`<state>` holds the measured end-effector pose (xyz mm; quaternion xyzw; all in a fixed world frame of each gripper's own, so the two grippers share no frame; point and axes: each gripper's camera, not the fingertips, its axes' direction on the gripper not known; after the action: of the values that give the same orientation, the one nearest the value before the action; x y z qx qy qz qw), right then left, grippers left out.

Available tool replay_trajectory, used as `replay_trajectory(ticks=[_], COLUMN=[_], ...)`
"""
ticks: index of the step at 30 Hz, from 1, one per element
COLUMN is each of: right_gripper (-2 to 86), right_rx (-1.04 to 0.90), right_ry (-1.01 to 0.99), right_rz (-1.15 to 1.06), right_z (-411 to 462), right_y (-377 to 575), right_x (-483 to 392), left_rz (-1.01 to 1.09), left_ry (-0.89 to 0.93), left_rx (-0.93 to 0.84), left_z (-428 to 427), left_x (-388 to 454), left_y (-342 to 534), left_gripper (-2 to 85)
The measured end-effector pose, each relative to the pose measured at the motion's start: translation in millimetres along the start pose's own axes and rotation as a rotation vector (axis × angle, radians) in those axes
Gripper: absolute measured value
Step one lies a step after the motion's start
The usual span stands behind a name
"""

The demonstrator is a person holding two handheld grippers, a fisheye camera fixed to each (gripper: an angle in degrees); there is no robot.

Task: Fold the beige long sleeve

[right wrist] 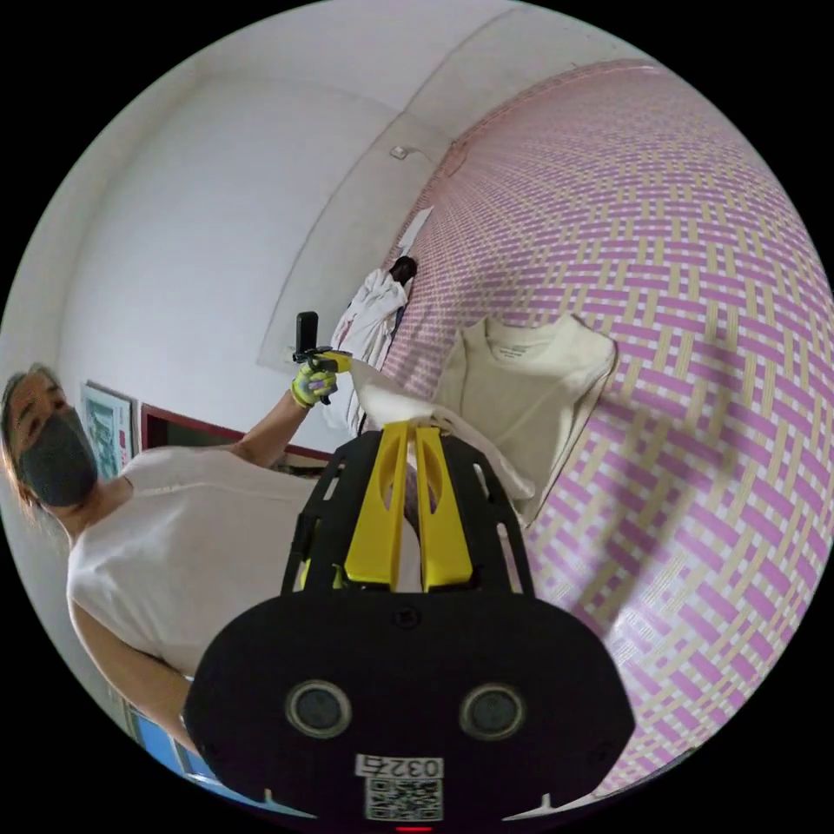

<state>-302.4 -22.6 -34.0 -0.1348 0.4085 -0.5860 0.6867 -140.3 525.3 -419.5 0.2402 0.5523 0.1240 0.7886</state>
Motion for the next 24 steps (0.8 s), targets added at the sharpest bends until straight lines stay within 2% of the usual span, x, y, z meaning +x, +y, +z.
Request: replay_trajectory(ticks=[6, 9, 14, 19, 20, 22, 24], right_gripper=[-0.9, -0.8, -0.7, 0.7, 0.8, 0.1, -0.7], right_rx=[0.044, 0.046, 0.049, 0.143, 0.164, 0.221, 0.261], right_ry=[-0.130, -0.173, -0.178, -0.043, 0.036, 0.102, 0.075], right_rz=[0.285, 0.366, 0.348, 0.452, 0.471, 0.387, 0.176], right_z=[25, 43, 39, 39, 37, 33, 42], right_y=[-76, -84, -88, -89, -87, -84, -82], right_x=[155, 197, 201, 219, 216, 193, 155], left_rz=[-0.305, -0.380, -0.350, -0.470, -0.467, -0.369, -0.186], left_ry=[0.115, 0.189, 0.240, 0.164, 0.110, 0.003, -0.017], left_rx=[0.062, 0.117, 0.145, 0.220, 0.256, 0.305, 0.321], left_z=[29, 42, 43, 45, 40, 33, 41], left_x=[-158, -194, -195, -209, -202, -173, -136], left_y=[-56, -51, -44, -41, -38, -35, -38], left_gripper=[-1.0, -0.9, -0.8, -0.2, -0.1, -1.0, -0.9])
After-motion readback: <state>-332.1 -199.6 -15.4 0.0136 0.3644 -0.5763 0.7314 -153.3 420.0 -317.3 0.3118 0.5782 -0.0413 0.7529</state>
